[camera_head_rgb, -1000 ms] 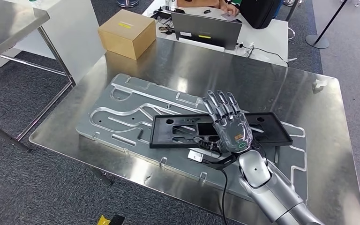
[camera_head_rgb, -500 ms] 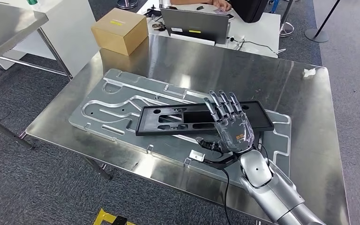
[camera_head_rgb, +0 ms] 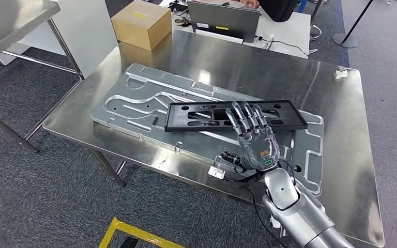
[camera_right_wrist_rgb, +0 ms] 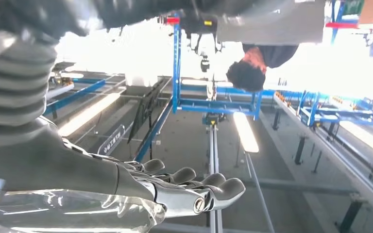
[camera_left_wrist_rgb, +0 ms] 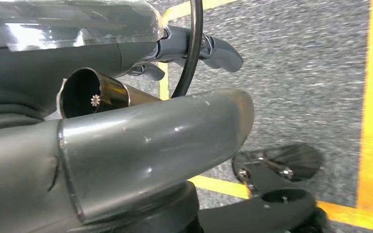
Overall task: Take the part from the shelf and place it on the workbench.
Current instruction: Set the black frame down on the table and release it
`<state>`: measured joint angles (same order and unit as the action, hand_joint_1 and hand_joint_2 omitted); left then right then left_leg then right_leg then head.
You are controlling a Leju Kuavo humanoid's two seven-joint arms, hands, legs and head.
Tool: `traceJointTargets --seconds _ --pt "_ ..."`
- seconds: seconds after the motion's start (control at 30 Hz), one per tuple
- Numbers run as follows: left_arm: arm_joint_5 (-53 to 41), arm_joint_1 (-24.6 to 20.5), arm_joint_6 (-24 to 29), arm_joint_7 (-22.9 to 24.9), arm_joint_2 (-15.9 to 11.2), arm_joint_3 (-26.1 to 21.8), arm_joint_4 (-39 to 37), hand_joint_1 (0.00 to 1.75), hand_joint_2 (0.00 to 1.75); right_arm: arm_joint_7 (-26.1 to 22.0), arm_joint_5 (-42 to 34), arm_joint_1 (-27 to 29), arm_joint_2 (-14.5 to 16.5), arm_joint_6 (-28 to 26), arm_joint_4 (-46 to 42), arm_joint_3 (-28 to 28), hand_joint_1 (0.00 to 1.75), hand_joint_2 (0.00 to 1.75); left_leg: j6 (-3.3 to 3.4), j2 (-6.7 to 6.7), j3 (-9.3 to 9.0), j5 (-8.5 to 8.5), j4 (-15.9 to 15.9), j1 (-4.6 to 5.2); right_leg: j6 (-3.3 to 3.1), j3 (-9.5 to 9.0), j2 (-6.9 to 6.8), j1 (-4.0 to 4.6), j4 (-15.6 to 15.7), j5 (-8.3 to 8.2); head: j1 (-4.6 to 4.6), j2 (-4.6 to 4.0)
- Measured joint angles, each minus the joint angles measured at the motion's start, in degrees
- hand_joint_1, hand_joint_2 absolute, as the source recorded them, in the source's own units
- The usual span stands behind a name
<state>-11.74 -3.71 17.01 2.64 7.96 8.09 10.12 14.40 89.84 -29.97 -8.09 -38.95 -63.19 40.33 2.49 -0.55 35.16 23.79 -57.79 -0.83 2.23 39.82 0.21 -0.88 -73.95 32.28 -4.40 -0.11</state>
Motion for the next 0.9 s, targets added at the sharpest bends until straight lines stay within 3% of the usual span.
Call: traceJointTargets --seconds 0.07,0.13,0.2,0.27,0.3,0.33,0.4,0.43,0.47,0.5,0.53,0.6,0.67,0.73,0.77,0.8,0.83,0.9 --pt "0.0 0.1 0.0 0.1 0.0 0.0 0.0 0.0 0.0 0.0 0.0 0.1 0.0 0.0 0.0 0.0 0.0 1.75 -0.34 0.0 1.33 -0.79 -0.5 0.0 -0.22 -5.19 -0.04 -0.01 6.5 -2.51 0.0 0.0" --pt "0.0 0.1 0.1 0.1 0.0 0.0 0.0 0.0 0.0 0.0 0.0 0.1 0.0 0.0 -0.1 0.0 0.0 1.75 -0.94 0.02 2.03 -1.49 -0.8 0.13 -0.8 -9.89 0.0 0.29 13.7 -2.6 0.03 0.0" --pt "0.0 0.1 0.1 0.1 0.0 0.0 0.0 0.0 0.0 0.0 0.0 0.2 0.0 0.0 -0.2 0.0 0.0 1.75 -1.7 0.03 2.21 -2.36 -0.7 0.2 -1.47 -11.04 0.08 0.66 16.1 -2.25 0.05 0.0" --pt "0.0 0.1 0.2 0.2 0.1 0.0 0.0 0.0 0.0 -0.1 0.0 0.2 0.0 0.0 -0.2 0.0 0.0 1.75 -2.38 0.13 2.54 -2.47 -0.8 0.16 -2.39 -10.38 -0.02 0.41 16.4 -3.24 0.03 0.0" --pt "0.0 0.2 0.2 0.2 0.1 0.0 0.0 0.0 0.0 -0.1 0.0 0.3 0.0 0.0 -0.2 0.0 0.0 1.75 -2.63 0.2 3.02 -1.19 -1.7 0.13 -2.96 -9.89 -0.11 0.27 16.6 -3.9 0.07 0.0" --pt "0.0 0.3 0.2 0.2 0.1 0.0 0.0 0.0 0.0 -0.1 0.0 0.3 0.1 0.0 -0.3 0.0 0.0 1.75 -2.82 0.27 3.78 1.13 -3.7 0.1 -3.4 -9.25 -0.2 0.12 16.8 -4.61 0.1 0.0" --pt "0.0 0.3 0.2 0.3 0.1 0.0 0.0 0.0 0.0 -0.4 0.0 0.5 0.1 0.0 -0.3 0.0 0.0 1.75 -3.1 0.31 5.72 6.93 -10.6 0.02 -3.81 -7.69 -0.28 0.24 16.7 -5.92 0.18 0.0" --pt "0.0 0.3 0.2 0.3 0.1 0.0 0.0 0.0 0.0 -0.7 0.0 0.7 0.1 0.0 -0.3 0.0 0.0 1.75 -3.23 0.31 6.36 8.62 -14.2 0.02 -3.78 -6.84 -0.3 0.3 16.6 -6.57 0.19 0.0" --pt "0.0 0.3 0.2 0.3 0.1 0.0 0.0 0.0 0.0 -1.2 0.0 0.9 0.1 0.0 -0.3 -0.1 0.0 1.75 -3.3 0.3 6.38 8.95 -16.6 0.03 -3.72 -6.0 -0.32 0.36 16.5 -7.18 0.18 0.0" --pt "0.1 0.3 0.2 0.4 0.1 0.0 0.0 0.0 0.0 -1.8 0.0 1.2 0.2 0.0 -0.3 -0.3 0.0 1.75 -3.29 0.3 5.47 8.13 -17.0 0.03 -3.62 -5.15 -0.35 0.39 16.3 -7.74 0.18 0.0" --pt "0.1 0.3 0.2 0.5 0.1 -0.1 0.0 0.0 0.0 -2.3 0.0 1.4 0.2 0.0 -0.3 -0.5 0.0 1.75 -3.19 0.3 3.49 6.67 -15.2 0.03 -3.49 -4.32 -0.36 0.4 16.1 -8.24 0.18 0.0" --pt "0.1 0.2 0.3 0.7 0.0 -0.2 0.0 0.0 0.0 -2.9 0.0 1.7 0.5 0.0 -0.4 -1.0 0.0 1.75 -2.75 0.36 -2.65 5.33 -7.1 0.14 -3.1 -2.89 -0.32 0.47 15.4 -9.07 0.19 0.0" --pt "0.1 0.1 0.4 0.8 0.0 -0.4 0.0 0.0 0.0 -3.2 0.0 1.9 0.8 0.0 -0.5 -1.5 0.0 1.75 -2.23 0.47 -6.43 5.94 -1.1 0.39 -2.45 -2.13 -0.29 0.55 15.0 -9.88 0.17 0.0" --pt "0.2 0.1 0.5 0.9 0.0 -0.4 0.0 0.0 0.0 -3.4 0.0 2.1 1.0 0.0 -0.6 -1.6 0.0 1.75 -1.59 0.51 -6.3 5.72 0.0 0.57 -1.66 -1.92 -0.3 0.54 15.3 -10.87 0.17 0.0" --pt "0.2 0.2 0.5 0.9 0.0 -0.4 0.0 0.0 0.0 -3.5 0.0 2.3 1.0 0.0 -0.6 -1.7 0.0 1.75 -1.14 0.38 -5.98 5.12 0.2 0.51 -1.31 -1.68 -0.2 0.46 15.2 -10.83 0.22 0.0" --pt "0.2 0.2 0.5 1.0 0.0 -0.4 0.0 0.0 0.0 -3.5 0.0 2.4 1.0 0.0 -0.6 -1.8 0.0 1.75 -0.58 0.25 -5.5 4.39 0.4 0.42 -1.0 -1.26 -0.12 0.4 14.6 -9.81 0.16 0.0" --pt "0.2 0.1 0.5 1.0 0.0 -0.5 0.0 0.0 0.0 -3.5 0.0 2.5 1.0 0.0 -0.6 -2.0 0.0 1.75 -0.09 0.11 -4.85 3.57 0.7 0.28 -0.71 -0.6 -0.04 0.34 13.0 -7.68 0.11 0.0" --pt "0.2 0.1 0.5 1.0 0.0 -0.5 0.0 0.0 0.0 -3.6 0.0 2.7 1.0 0.0 -0.6 -2.2 0.0 1.75 0.46 -0.05 -3.13 2.11 0.7 0.28 -0.27 1.03 -0.02 0.14 6.7 -1.63 0.01 0.0"
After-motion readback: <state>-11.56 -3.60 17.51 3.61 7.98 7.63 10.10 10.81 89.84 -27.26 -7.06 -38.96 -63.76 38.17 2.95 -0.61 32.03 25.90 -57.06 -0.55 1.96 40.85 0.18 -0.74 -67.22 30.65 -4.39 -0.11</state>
